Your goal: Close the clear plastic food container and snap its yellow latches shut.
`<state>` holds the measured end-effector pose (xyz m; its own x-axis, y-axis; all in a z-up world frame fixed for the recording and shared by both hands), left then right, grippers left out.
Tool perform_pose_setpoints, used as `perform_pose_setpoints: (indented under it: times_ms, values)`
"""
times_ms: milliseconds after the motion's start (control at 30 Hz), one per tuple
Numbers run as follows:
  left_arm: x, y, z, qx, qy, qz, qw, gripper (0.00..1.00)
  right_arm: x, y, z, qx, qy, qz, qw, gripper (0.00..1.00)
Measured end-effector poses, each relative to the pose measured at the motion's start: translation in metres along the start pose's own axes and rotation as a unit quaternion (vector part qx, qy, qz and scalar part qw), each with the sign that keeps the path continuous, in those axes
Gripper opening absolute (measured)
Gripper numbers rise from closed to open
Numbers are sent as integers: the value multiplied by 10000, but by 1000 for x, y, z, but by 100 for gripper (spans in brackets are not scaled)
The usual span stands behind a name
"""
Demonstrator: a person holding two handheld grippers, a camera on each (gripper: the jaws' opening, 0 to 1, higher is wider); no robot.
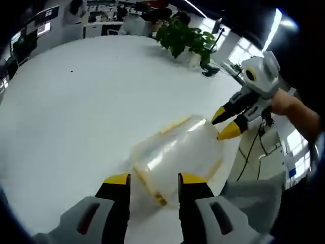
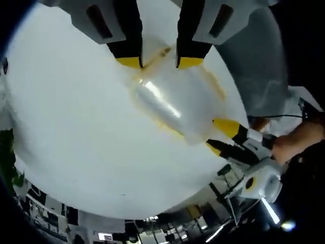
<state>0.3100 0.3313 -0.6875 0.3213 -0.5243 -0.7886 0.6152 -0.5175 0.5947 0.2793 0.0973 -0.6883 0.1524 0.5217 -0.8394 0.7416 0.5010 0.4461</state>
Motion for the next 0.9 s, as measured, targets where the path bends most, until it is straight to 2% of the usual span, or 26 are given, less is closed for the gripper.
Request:
perform_pose_setpoints:
  times_ms: [33, 67, 133, 167, 267, 333, 433, 500, 567, 600, 667, 733, 800, 900]
  values:
    - [-2, 3, 2, 186, -18, 71, 9998, 38, -1, 1, -1, -123, -12, 15, 9999, 29]
    - [-5, 7, 3, 573, -20, 179, 9982, 38, -4, 4, -3, -242, 24, 100, 9997, 31]
    - [-7, 11, 6, 942, -36, 183, 9954, 38, -10, 10, -2, -294, 77, 217, 9993, 31]
    - [-8, 13, 7, 1020, -58, 256, 9944, 38, -11, 12, -1, -363, 93, 250, 9990, 31]
    - [-6, 15, 9, 1128, -128, 160, 9934, 37, -15, 19, 1, -540, 137, 249, 9981, 31]
    - [-6, 18, 10, 1284, -152, 209, 9914, 36, -16, 23, -2, -878, 203, 235, 9957, 29]
    - [-6, 23, 12, 1925, -155, 220, 9809, 36, -16, 29, -7, -1473, 283, 254, 9884, 27]
    - [-5, 23, 15, 1984, -244, 138, 9797, 35, -14, 31, -10, -1418, 262, 233, 9893, 28]
    - [-4, 23, 18, 2048, -314, 108, 9782, 34, -11, 33, -13, -1535, 402, 205, 9871, 28]
    - [-4, 24, 21, 2289, -432, 142, 9724, 34, -9, 33, -15, -1606, 420, 140, 9860, 28]
    - [-3, 24, 24, 2480, -402, 85, 9679, 33, -5, 35, -17, -1795, 419, 32, 9829, 28]
    - [-2, 25, 27, 2597, -393, 46, 9649, 33, -1, 36, -21, -1872, 435, -33, 9814, 29]
    - [-1, 26, 30, 2640, -432, 35, 9635, 33, 3, 39, -23, -2012, 406, -27, 9787, 35]
    - [-1, 29, 37, 2763, -523, 13, 9596, 33, 7, 41, -26, -2117, 425, -138, 9763, 31]
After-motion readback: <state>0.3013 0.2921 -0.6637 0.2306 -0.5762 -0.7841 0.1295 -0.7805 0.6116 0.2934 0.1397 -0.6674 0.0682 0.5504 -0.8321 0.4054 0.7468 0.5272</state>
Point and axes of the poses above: the point that each gripper's makers call its tool centre point, and the gripper's own axes: x roughly forward along the fingers, z roughly to its right, y roughly out of its top, the point moved 9 cm from there along -x, roughly backward along the fingers, and after that the axes turned 6 degrees about y, right-handed, at the moved point
